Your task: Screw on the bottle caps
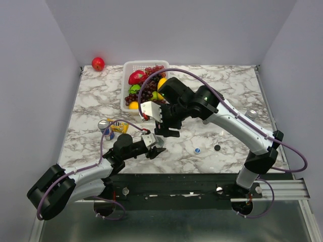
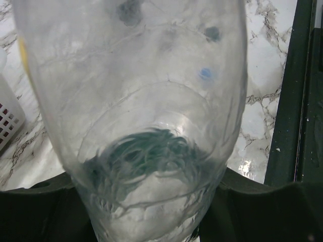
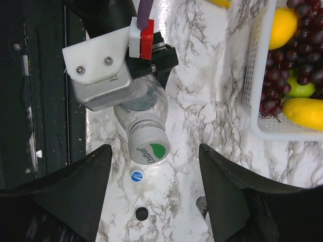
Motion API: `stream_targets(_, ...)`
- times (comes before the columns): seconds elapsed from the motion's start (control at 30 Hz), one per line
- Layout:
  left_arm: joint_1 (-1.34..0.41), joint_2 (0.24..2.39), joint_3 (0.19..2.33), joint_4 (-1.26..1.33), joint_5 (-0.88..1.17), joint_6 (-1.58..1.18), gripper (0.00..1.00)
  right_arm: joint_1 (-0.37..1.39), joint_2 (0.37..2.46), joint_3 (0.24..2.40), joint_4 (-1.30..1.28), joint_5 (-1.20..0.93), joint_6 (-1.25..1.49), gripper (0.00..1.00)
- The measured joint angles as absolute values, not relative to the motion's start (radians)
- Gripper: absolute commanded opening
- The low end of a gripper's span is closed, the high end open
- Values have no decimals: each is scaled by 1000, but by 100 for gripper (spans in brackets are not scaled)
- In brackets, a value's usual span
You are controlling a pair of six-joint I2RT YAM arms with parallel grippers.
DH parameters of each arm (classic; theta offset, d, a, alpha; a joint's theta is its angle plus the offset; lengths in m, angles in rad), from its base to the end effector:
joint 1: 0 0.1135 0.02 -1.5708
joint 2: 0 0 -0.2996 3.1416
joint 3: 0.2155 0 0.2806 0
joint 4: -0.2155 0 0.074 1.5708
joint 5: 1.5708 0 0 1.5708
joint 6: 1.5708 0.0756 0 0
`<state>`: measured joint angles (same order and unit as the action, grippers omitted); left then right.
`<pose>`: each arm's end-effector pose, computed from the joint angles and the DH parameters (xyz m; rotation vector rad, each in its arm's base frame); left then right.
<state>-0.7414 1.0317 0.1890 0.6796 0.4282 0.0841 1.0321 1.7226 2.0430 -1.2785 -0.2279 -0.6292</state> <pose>0.1516 -0.1814 0.1827 1.0071 1.4870 -0.8474 0.1862 0.3448 0.4321 -1.9453 1.6518 0.4474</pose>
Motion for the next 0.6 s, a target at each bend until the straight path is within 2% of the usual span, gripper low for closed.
stream_targets(0.4, -741, 1041, 189, 680, 428, 71, 0, 1032, 1708, 2040, -1280, -257, -646, 78)
stream_targets(0.47, -739, 1043, 189, 680, 428, 66, 0, 1032, 1697, 2035, -1280, -255, -646, 75)
stream_targets(0.6, -737, 1044, 190, 681, 428, 59, 0, 1032, 1660, 1991, -1279, -241, -648, 52)
